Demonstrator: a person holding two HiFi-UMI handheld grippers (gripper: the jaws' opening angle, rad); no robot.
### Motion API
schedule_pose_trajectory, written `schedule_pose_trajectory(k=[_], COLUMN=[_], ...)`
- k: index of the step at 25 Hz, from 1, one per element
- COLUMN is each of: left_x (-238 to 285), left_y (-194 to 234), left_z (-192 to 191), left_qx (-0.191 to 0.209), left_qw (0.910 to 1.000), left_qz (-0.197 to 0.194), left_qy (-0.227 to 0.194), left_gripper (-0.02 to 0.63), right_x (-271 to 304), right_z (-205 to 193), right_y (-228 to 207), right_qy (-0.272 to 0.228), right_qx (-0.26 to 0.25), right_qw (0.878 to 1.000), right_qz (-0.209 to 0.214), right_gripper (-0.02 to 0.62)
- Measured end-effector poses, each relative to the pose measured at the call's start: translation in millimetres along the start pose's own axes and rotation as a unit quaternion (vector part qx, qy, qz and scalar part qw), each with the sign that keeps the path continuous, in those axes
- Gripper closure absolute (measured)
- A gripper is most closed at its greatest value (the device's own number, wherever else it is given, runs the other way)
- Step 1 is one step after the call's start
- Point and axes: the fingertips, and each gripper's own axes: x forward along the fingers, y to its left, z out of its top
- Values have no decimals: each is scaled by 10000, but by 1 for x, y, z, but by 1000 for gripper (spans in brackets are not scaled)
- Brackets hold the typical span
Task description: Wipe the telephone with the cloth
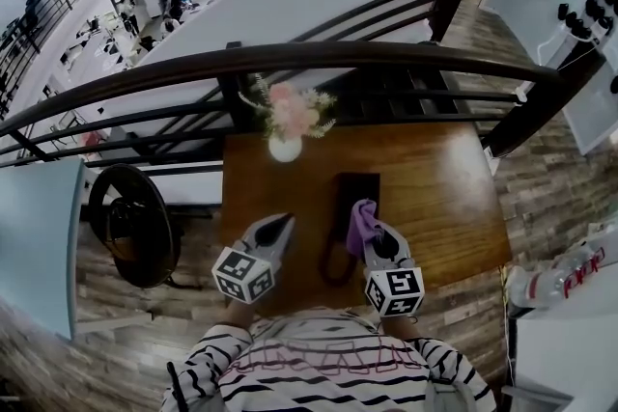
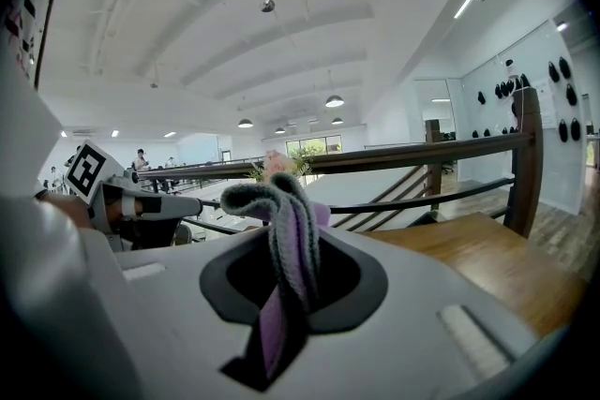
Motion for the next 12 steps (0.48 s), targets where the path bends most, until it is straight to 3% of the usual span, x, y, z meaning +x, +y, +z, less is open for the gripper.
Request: schedule_pose_trajectory(k=[12], left_x=[-1], left_y=[-2], left_z=[-5], left_qx=[-10], left_qw=[10000], left_qz=[16], left_qy=[9], left_gripper=[606], right_x=[-1], right_z=[-4], right_y=[-1], right_qy=[7], right_qx=[10], right_qw=[10000], right_qz=[17], right_gripper=[543])
